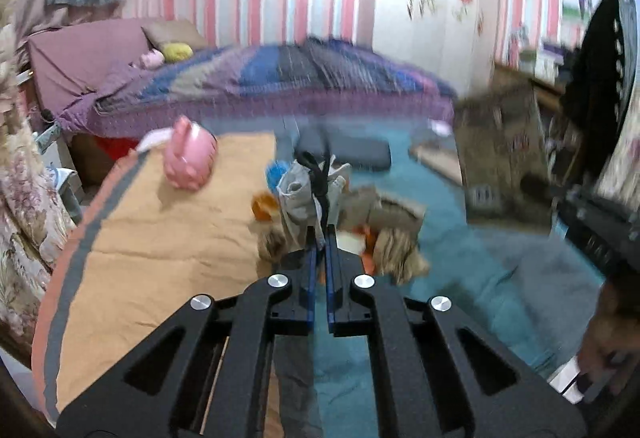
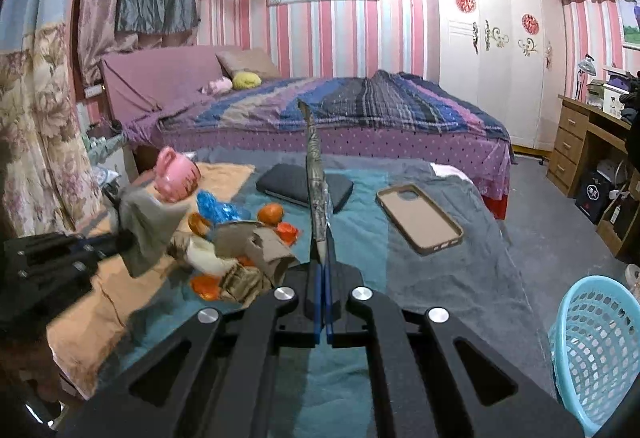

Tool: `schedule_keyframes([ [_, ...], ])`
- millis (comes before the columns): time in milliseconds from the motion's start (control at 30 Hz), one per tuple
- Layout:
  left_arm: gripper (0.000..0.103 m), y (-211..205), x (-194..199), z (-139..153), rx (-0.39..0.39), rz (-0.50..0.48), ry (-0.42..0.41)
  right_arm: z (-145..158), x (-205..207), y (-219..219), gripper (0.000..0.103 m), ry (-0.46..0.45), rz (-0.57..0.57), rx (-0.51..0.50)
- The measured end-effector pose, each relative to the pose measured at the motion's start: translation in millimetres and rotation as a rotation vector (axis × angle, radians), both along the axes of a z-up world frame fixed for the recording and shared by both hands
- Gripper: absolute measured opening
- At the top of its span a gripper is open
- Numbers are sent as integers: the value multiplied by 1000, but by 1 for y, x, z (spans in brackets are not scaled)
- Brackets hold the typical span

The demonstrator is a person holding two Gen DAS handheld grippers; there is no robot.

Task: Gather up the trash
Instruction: 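Grasp the crumpled grey cloth with the left gripper while the right gripper holds the snack bag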

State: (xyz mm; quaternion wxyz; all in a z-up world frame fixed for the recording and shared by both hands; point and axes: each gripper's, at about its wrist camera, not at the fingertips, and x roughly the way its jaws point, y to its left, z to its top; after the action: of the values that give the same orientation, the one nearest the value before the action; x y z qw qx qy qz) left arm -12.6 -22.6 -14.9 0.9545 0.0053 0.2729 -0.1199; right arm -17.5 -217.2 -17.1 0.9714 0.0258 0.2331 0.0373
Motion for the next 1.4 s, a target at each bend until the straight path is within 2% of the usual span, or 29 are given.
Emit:
schedule_keyframes([
  [133, 2, 9, 2, 9, -46, 28, -21, 9, -5, 1, 1, -28, 6, -3],
  [433, 2, -8, 3, 12, -24, 36, -16, 22, -14, -2, 1, -74, 3, -7],
  [600, 2, -22, -10, 37, 7, 32, -67, 25, -13, -5, 1, -77, 13, 16],
  [933, 2, -52, -17, 84, 27, 42, -105, 36, -21, -20, 1, -96, 29, 49],
  [1067, 2, -60, -10, 79, -13, 34, -86, 42, -14, -26, 1, -106, 22, 25],
  [1200, 2, -74, -3, 69, 15, 5, -79, 48, -6, -24, 1, -111, 30, -14],
  [1300, 2, -79, 5, 60, -6, -10, -43, 51, -4, -28, 1, -122, 26, -51],
  [1400, 2, -81, 13, 53, -8, -16, -33, 57, 5, -37, 1, -119, 4, -22],
])
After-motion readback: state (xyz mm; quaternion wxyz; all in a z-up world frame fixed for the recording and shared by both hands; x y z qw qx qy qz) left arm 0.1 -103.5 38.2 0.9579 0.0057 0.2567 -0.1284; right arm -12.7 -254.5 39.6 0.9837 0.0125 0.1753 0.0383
